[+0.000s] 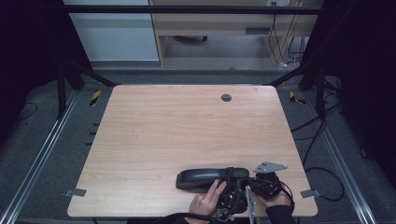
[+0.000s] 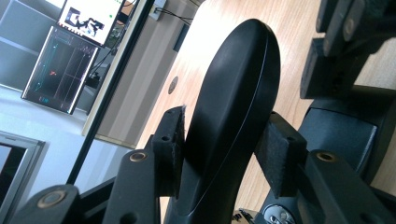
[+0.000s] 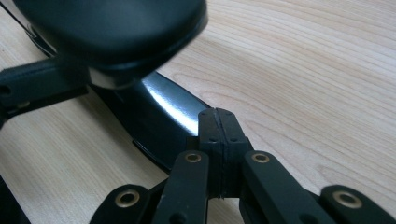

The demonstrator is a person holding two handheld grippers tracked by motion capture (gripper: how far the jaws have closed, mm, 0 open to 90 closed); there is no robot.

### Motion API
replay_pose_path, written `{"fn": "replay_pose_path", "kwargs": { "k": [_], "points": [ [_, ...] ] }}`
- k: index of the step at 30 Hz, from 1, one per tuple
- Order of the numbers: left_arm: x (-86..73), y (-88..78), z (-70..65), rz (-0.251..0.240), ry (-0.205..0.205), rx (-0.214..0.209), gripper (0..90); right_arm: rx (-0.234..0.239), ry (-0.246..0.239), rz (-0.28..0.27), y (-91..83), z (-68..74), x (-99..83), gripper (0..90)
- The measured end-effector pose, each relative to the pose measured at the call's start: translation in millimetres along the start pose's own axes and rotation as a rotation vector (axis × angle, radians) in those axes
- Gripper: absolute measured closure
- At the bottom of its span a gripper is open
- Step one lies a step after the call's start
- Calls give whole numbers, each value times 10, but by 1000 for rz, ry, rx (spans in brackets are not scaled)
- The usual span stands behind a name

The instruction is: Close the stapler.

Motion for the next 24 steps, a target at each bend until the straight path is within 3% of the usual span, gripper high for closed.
{"fn": "replay_pose_path", "kwargs": {
  "k": [6, 14, 19, 22, 24],
  "points": [
    [3, 3, 4, -2, 7, -11, 536, -10, -3, -3, -7, -20, -2, 891],
    [12, -54, 34, -16, -33, -78, 463, -18, 17, -10, -29, -37, 1, 855],
    [31, -166, 94, -49, -77, -92, 441, -29, 17, -23, -46, -59, 5, 817],
    [44, -235, 201, -63, -108, -98, 430, -41, 22, -32, -61, -70, 8, 785],
    [39, -266, 279, -65, -140, -126, 423, -48, 21, -36, -69, -78, 9, 767]
  ]
}}
Point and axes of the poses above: each handheld gripper's, and its own axes: y roughly forward along the jaws, x roughly out of its top, z roughly to its left, the point moved 2 cm from there along y, roughly forward along the jaws, and after that the axes turned 8 degrees about x, right-handed, at the moved point
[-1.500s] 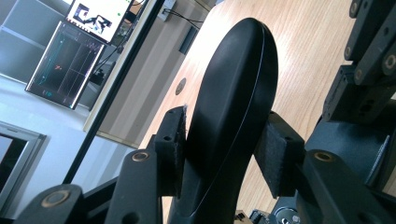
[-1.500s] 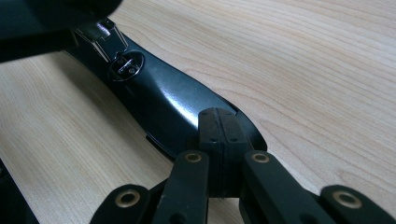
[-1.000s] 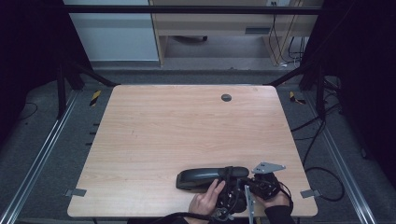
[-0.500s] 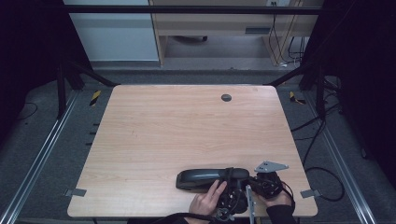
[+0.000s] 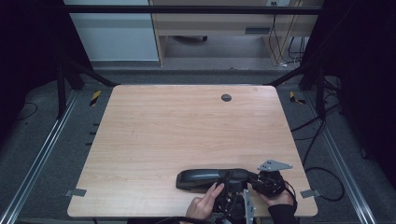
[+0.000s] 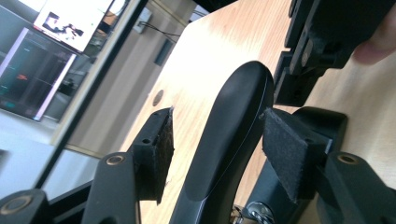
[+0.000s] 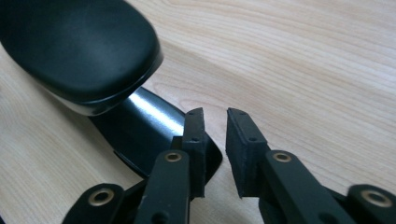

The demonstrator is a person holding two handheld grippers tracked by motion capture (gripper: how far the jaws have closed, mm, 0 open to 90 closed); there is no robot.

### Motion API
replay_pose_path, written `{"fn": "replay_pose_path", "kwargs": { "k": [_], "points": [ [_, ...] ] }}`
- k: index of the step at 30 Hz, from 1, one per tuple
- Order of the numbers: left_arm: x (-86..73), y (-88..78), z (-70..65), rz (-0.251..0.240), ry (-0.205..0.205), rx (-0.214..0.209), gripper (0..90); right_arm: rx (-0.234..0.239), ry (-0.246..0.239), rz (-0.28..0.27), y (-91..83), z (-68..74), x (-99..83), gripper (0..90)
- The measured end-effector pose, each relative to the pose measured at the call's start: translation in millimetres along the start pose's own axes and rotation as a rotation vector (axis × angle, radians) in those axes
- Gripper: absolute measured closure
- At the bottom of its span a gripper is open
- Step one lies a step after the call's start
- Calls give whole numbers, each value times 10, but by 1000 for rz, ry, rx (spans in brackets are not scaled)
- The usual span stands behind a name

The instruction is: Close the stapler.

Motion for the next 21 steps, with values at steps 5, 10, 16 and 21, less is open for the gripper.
{"fn": "replay_pose_path", "kwargs": {
  "k": [5, 10, 16, 21],
  "points": [
    [-43, -52, 183, 6, -68, -31, 410, -6, 3, -20, -27, -8, 14, 753],
    [-154, -39, 430, 40, -155, -60, 397, -25, 5, -52, -73, -20, 37, 740],
    [-372, -26, 686, 82, -239, -80, 390, -31, -7, -81, -118, -28, 59, 751],
    [-582, -10, 875, 118, -333, -99, 379, -46, -27, -101, -138, -26, 77, 765]
  ]
}}
Point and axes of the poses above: each handheld gripper's, and its own axes: y roughly forward along the jaws, x roughly out of its top, z roughly to its left, the point moved 2 cm from there along y, roughly forward along the jaws, and after that the axes turned 8 degrees about x, right-handed, at the moved point
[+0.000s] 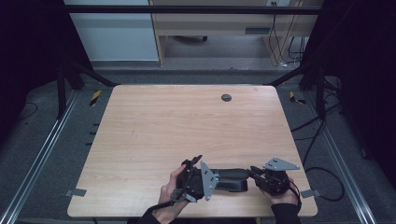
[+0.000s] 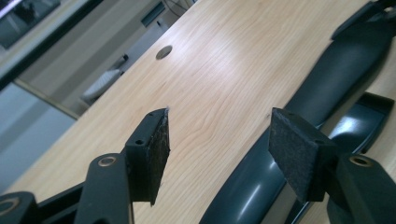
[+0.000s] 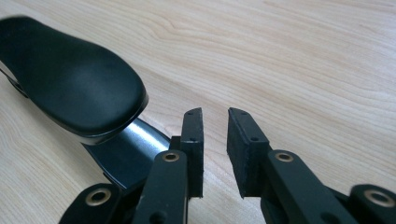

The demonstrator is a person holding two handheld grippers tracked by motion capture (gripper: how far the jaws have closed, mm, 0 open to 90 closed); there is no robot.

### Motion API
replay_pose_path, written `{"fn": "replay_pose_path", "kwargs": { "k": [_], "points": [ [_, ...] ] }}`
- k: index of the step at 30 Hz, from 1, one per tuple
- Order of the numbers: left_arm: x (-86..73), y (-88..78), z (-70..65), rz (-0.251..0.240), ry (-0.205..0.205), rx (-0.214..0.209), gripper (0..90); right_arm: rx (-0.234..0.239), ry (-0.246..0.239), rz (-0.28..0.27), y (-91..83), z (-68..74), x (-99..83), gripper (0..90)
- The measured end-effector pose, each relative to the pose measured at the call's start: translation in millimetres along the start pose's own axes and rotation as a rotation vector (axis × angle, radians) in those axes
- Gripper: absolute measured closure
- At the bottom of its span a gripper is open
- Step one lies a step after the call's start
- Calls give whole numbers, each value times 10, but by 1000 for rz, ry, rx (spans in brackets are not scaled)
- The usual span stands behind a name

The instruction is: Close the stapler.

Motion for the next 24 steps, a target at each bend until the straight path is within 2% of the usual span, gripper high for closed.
{"fn": "replay_pose_path", "kwargs": {
  "k": [4, 8, 13, 14, 15, 19, 22, 23, 24],
  "points": [
    [-103, -6, 163, 14, -45, 9, 382, 8, 17, -10, -19, -14, -2, 778],
    [-243, -28, 341, 28, -101, 15, 383, -14, 15, 6, -46, -30, 2, 844],
    [-457, -58, 550, 50, -164, 42, 385, -11, 32, 1, -91, -24, 21, 900],
    [-507, -66, 593, 57, -174, 45, 386, -12, 16, -5, -98, -37, 22, 900],
    [-573, -76, 643, 67, -189, 47, 384, -12, 32, -5, -108, -27, 29, 900],
    [-804, -98, 779, 105, -231, 47, 379, -5, 38, -15, -141, -39, 45, 900],
    [-957, -131, 867, 118, -256, 55, 377, -5, 32, -22, -171, -37, 54, 885],
    [-1007, -146, 900, 120, -271, 56, 378, -6, 40, -23, -178, -28, 61, 882],
    [-1054, -160, 932, 119, -288, 56, 377, -5, 27, -30, -184, -34, 66, 879]
  ]
}}
Point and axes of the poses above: each handheld gripper's, and its own axes: y roughly forward along the jaws, x roughly out of its top, z roughly to its left, the point moved 2 cm from there along y, roughly forward along the jaws, and after that the axes turned 8 degrees about x, right-handed, at the moved point
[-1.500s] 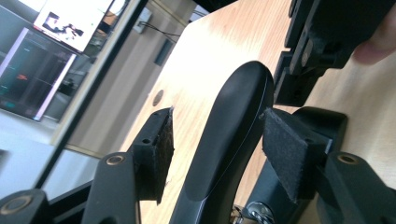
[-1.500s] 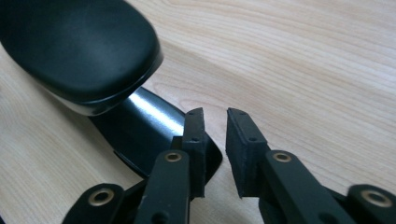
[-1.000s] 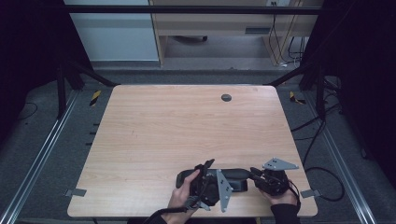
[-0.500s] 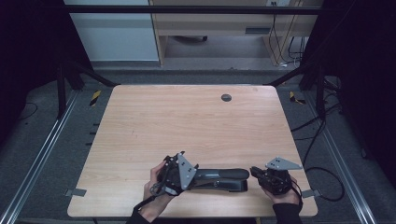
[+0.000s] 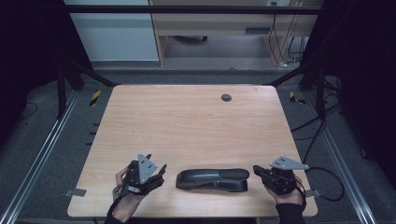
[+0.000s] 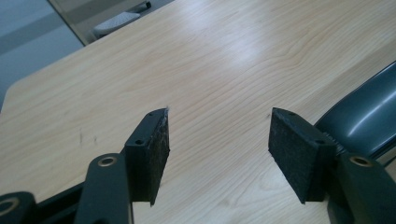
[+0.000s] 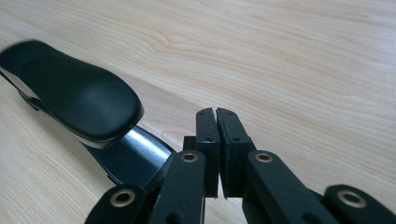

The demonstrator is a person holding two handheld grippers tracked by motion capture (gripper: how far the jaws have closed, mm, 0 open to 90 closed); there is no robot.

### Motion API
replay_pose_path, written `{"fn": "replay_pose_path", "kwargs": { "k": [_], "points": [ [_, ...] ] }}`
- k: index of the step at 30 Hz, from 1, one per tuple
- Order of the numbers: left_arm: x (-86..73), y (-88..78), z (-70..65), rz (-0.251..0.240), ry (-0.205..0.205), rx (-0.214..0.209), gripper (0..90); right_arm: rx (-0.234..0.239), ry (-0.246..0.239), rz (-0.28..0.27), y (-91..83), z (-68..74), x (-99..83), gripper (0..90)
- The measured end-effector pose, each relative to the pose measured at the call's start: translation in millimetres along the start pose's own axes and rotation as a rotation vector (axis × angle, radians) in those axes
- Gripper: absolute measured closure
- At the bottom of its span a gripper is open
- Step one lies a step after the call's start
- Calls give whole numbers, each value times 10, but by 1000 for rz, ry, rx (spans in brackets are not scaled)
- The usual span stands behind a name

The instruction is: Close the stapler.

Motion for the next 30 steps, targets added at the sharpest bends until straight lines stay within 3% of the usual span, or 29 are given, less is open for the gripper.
{"fn": "replay_pose_path", "kwargs": {
  "k": [4, 17, 24, 30],
  "points": [
    [-166, -25, 135, 7, -47, 10, 371, 2, 2, -15, -43, 27, 39, 895],
    [-353, 71, 246, 42, -69, 26, 361, 47, -15, -87, -225, 149, 165, 900],
    [-411, 146, 290, 69, -96, 20, 369, 100, -53, -71, -143, 346, 228, 900],
    [-418, 163, 308, 74, -102, 22, 369, 119, -81, -65, -63, 431, 223, 900]
  ]
}}
Point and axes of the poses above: each handheld gripper's, and its own axes: y roughly forward along the jaws, x roughly out of its top, z roughly to its left, the point moved 2 cm from there along y, roughly forward along the jaws, and after that the axes turned 8 degrees about x, right-handed, at the moved point
